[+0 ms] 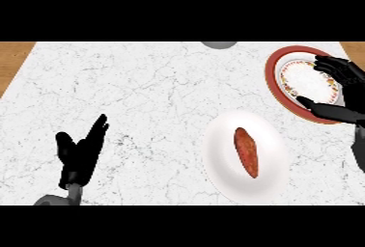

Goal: Pick the sweet potato from the plate and place it in the plate

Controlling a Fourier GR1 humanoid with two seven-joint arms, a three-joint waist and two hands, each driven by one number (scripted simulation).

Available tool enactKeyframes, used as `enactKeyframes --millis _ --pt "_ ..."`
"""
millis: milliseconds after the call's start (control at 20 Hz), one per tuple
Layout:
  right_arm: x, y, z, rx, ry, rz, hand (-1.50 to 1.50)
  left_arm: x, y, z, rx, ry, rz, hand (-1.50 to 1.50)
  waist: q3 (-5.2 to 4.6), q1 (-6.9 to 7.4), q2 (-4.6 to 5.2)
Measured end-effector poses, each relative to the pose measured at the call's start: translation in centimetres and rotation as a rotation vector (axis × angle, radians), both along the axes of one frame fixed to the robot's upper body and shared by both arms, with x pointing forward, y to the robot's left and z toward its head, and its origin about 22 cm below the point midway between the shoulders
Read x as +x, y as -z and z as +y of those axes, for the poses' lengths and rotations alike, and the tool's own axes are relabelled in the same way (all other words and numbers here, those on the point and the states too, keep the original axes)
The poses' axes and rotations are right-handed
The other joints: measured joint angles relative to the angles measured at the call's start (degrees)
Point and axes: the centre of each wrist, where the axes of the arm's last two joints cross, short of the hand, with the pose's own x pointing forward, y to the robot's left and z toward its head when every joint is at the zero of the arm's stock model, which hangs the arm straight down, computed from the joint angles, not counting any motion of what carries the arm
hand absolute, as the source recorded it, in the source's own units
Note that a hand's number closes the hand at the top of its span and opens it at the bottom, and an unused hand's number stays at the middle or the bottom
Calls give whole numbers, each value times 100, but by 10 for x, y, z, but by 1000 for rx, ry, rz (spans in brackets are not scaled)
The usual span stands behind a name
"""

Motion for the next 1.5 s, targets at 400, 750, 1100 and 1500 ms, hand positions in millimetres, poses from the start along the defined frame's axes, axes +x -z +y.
enactKeyframes --millis 400,750,1100,1500 --pt "-3 -16 -27 -201 -116 83 -150 -7 -3 -8 -25 29 25 0 -16 -11 -41" --pt "-4 -49 -10 -520 -280 247 -150 -7 1 -8 -28 28 20 0 -16 -43 -62" --pt "-15 -47 46 -688 -323 350 -150 -3 1 -2 -34 33 13 0 -10 -52 -68" --pt "-31 -31 91 -776 -296 406 -150 -2 2 -10 -31 35 13 0 -8 -37 -58"
